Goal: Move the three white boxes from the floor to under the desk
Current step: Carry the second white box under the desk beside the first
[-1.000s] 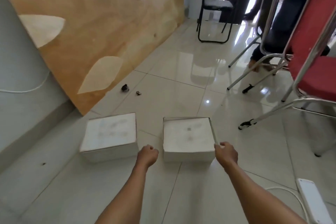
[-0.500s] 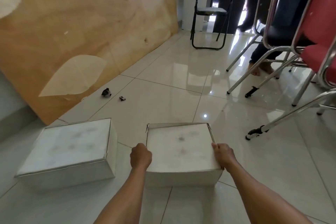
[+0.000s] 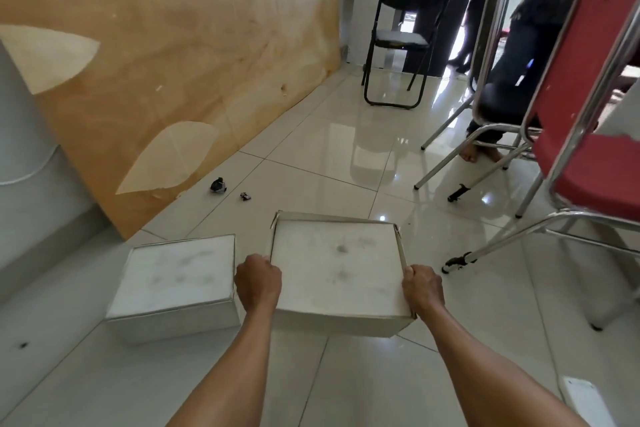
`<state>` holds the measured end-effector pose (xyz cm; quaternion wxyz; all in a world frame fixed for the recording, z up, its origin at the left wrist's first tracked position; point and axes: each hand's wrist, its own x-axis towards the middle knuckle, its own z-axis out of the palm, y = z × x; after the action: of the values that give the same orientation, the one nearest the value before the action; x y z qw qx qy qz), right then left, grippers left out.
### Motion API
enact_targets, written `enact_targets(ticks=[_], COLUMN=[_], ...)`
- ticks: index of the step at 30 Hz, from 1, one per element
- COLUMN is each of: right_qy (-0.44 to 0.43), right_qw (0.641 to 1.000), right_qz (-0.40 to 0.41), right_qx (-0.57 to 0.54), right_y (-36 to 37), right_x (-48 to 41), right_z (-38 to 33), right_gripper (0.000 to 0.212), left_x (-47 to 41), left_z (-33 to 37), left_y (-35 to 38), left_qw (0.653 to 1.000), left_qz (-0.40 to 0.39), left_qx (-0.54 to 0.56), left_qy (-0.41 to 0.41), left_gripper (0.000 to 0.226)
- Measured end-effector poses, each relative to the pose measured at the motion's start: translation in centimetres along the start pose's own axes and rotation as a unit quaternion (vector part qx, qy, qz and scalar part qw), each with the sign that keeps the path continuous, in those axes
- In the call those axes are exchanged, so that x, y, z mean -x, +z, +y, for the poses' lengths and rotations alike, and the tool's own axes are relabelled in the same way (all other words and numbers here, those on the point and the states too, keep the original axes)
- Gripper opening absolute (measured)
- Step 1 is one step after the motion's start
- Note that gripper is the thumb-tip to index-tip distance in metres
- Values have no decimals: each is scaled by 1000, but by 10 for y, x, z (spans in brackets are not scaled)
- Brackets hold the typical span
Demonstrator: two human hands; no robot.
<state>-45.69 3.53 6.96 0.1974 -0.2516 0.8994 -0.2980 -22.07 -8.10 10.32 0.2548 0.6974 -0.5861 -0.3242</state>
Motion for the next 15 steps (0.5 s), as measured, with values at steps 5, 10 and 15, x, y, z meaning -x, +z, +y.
enact_targets(ticks=[5, 10, 15], right_qy=[-47, -78, -115], right_qw=[999, 997, 992], right_qz=[22, -1, -45], right_qx=[-6, 3, 16], right_y=[-79, -149, -180], right_x=[76, 175, 279], right_z=[-68, -121, -138], right_gripper=[33, 33, 37], left_x=[55, 123, 206], left_z=[48, 64, 31], left_y=[-113, -231, -325], left_qw=[1000, 999, 995], left_qz=[27, 50, 89], left_qx=[4, -9, -11], left_qy=[2, -18, -40], left_gripper=[29, 26, 27])
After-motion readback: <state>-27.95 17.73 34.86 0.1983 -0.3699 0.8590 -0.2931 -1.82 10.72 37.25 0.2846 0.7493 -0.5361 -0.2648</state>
